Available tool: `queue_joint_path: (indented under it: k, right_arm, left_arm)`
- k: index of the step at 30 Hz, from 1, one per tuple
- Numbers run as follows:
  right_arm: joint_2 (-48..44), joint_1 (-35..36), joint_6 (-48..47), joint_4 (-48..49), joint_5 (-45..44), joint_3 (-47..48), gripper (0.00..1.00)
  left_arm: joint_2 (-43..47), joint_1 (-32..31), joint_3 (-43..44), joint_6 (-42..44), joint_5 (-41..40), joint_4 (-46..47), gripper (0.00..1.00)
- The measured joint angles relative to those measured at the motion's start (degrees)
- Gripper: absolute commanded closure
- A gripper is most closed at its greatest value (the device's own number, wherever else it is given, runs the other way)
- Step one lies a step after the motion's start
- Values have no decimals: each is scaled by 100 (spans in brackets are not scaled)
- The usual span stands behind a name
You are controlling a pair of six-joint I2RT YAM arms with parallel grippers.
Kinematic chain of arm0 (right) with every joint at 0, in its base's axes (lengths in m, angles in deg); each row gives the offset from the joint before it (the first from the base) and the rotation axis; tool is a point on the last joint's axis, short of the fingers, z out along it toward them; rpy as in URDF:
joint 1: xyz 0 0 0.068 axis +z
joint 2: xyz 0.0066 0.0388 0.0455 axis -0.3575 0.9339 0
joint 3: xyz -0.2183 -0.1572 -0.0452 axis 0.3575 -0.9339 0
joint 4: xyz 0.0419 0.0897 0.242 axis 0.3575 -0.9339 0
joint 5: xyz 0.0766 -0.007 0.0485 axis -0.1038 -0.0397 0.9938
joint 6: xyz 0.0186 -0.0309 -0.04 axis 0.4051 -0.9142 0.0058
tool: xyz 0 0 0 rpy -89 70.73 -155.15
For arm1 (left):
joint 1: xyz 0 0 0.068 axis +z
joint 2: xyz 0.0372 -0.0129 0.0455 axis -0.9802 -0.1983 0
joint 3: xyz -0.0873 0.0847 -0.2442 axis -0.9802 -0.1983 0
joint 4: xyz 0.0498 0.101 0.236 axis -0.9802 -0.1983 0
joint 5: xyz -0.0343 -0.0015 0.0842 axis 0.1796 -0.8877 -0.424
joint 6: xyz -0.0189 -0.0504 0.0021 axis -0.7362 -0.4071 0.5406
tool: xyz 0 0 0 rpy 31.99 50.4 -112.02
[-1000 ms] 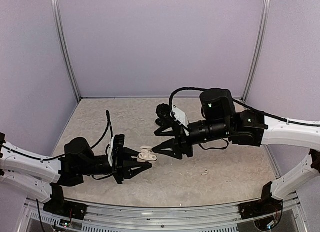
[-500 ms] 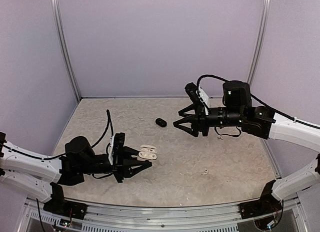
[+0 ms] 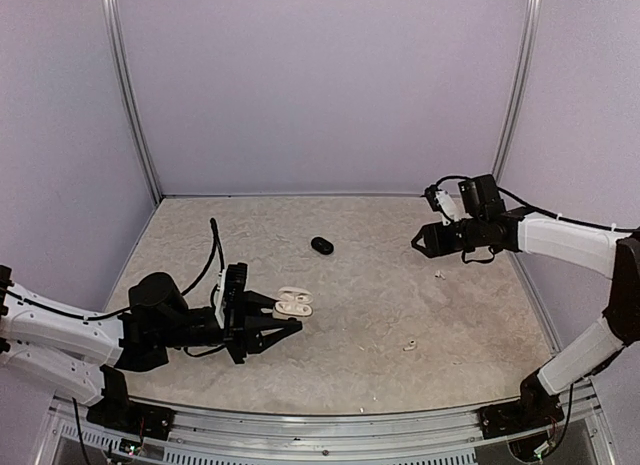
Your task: Insert the wireless bluetooth earbuds into the charging case
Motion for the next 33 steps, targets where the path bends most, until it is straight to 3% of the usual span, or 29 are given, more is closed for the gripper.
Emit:
queue_joint_path:
  k: [15,23,33]
  right_arm:
    - [1834,-560,-289,-212,-828,256,41]
    - [2015,-564,-450,-256,-1130,407,45]
    - [2120,-573,-448,-323,-697,411,52]
  left_arm:
    - [0,39,-37,2,15,37,90]
    - [0,98,-39,2,39,48,90]
    - [0,125,-44,2,63,50,90]
